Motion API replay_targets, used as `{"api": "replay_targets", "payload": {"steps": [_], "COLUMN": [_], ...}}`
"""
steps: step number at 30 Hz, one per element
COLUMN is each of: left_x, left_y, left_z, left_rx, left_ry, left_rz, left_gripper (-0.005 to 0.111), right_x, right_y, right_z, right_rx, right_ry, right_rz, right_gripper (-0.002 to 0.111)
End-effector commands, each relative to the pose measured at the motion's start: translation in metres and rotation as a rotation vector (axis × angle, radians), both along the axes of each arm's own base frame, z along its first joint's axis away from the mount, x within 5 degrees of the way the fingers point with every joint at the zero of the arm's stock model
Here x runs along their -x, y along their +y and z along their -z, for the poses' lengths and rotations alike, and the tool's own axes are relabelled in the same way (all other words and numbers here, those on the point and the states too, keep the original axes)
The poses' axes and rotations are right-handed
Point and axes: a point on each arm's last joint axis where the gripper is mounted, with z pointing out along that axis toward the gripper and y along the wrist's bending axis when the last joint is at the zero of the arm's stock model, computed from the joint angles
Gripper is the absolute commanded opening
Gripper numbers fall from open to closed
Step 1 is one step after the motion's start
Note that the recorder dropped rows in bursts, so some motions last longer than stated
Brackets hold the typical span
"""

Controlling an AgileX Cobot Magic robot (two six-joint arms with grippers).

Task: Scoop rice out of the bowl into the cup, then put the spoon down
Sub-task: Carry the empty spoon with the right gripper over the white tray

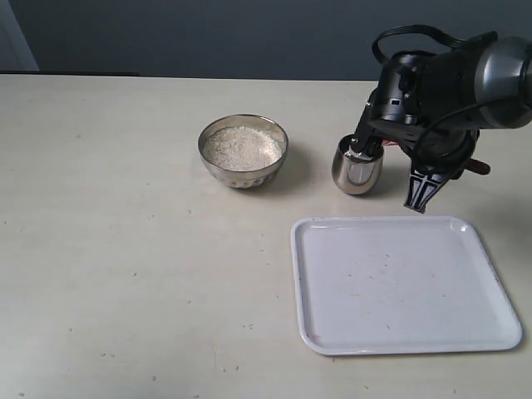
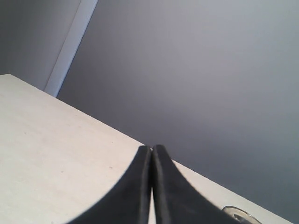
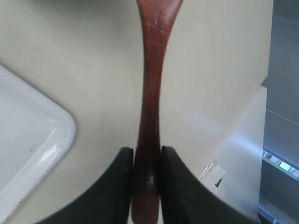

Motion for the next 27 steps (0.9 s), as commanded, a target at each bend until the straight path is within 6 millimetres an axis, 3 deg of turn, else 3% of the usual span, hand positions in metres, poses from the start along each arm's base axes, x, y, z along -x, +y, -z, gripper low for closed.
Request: {"api": "replay_targets", "payload": {"steps": [1, 17, 27], "left_x": [0.000, 0.000, 0.000], "left_y": [0.000, 0.000, 0.000], "left_z": [-0.002, -0.002, -0.002], "left_rx": [-0.004, -0.004, -0.004], "left_ry": [-0.014, -0.014, -0.014], "left_rz": [-0.001, -0.001, -0.001], "left_gripper": [0.000, 0.000, 0.000], "right_x": [0.000, 0.008, 0.033], "right_y": [0.003, 0.006, 0.005], "right_z": [0.000, -0.001, -0.027], "right_rx": [0.001, -0.032, -0.237], "right_ry": [-0.031, -0.029, 0.066], "right_rz": [-0.012, 0.067, 0.200], "right_gripper": [-0.001, -0.001, -0.001]}}
